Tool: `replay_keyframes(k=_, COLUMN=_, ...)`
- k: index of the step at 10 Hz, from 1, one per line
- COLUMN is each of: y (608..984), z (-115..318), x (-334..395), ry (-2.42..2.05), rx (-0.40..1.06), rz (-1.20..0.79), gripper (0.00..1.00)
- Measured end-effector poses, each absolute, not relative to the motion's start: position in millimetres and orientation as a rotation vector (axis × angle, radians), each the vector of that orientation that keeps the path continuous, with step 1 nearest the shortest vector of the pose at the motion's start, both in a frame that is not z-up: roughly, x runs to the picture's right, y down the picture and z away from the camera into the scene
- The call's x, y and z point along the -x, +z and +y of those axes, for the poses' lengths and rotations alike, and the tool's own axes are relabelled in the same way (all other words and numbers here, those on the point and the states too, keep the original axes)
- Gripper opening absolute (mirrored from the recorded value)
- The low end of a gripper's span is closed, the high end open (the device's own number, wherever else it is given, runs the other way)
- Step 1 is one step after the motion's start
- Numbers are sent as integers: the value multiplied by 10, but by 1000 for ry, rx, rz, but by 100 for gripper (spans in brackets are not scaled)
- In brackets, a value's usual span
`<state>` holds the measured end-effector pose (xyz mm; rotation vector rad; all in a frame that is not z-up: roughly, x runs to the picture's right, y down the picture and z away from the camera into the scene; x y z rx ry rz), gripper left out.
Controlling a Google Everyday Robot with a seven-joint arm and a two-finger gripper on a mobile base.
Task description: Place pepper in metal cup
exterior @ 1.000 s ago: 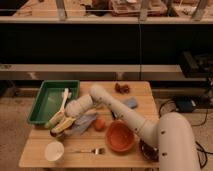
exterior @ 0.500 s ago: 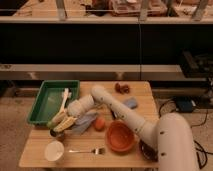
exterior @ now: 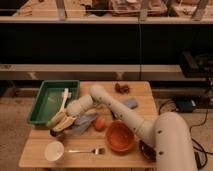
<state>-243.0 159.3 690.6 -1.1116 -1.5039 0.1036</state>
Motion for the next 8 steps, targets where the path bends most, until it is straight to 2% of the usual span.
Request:
replay_keyframes(k=1, y=6919, z=1594, x=2442, ry=104, rx=1116, rz=-1499, gripper=79)
replay_keyframes(k=8, y=6936, z=1554, x=2414, ry=114, rx=1091, rz=-1488, gripper=80)
